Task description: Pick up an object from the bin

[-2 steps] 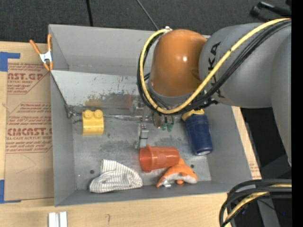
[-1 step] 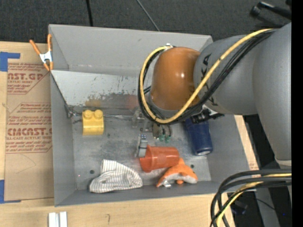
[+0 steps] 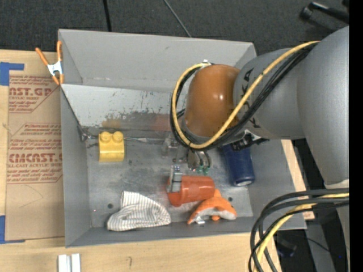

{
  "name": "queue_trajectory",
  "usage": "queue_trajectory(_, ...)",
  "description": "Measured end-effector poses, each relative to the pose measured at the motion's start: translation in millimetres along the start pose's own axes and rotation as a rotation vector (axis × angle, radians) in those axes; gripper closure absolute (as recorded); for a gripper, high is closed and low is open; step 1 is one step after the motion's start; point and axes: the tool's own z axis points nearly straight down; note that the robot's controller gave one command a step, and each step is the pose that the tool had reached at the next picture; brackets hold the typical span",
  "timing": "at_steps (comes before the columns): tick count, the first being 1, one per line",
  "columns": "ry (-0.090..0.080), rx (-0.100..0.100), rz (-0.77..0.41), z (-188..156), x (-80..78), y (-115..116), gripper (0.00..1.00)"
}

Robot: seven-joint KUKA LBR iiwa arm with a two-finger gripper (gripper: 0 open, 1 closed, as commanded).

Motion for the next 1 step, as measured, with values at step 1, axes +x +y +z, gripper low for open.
queue_trajectory(1, -0.004, 0.000, -0.210, 0.9, -3.0, -22.7, 0.00)
